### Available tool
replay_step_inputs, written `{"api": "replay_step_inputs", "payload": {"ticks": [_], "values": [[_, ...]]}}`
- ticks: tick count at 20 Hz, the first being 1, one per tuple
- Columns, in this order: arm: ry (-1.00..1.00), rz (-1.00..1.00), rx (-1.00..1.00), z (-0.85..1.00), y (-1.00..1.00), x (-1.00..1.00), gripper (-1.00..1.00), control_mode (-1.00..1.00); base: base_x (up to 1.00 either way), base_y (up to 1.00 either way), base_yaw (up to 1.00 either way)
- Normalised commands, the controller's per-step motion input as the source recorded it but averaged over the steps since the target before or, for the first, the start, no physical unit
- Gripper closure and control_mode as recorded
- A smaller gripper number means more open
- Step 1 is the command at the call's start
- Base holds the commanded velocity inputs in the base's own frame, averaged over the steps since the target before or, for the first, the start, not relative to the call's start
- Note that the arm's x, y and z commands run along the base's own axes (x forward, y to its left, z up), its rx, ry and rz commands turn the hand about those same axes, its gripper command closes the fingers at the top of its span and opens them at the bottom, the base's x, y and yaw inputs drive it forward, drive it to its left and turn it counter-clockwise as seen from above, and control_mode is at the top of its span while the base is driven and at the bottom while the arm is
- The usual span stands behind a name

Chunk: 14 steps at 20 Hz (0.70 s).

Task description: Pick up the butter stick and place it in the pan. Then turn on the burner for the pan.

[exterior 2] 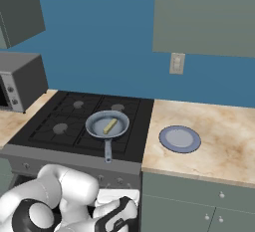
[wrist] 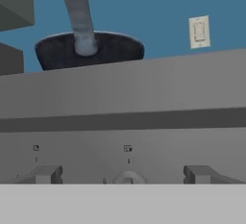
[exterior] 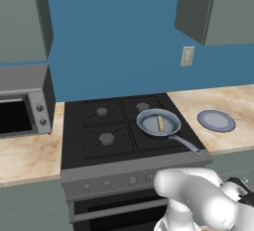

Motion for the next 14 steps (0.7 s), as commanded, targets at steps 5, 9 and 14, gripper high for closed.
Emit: {"api": "replay_step_inputs", "payload": {"ticks": [5,9,14], "values": [[0.00,0.00,0.00,0.00,0.11,0.14,-1.00,-1.00,0.00,0.00,0.00],[0.00,0.00,0.00,0.00,0.09,0.14,-1.00,-1.00,0.00,0.00,0.00],[0.00,0.00,0.00,0.00,0.06,0.15,-1.00,-1.00,0.00,0.00,0.00]]}}
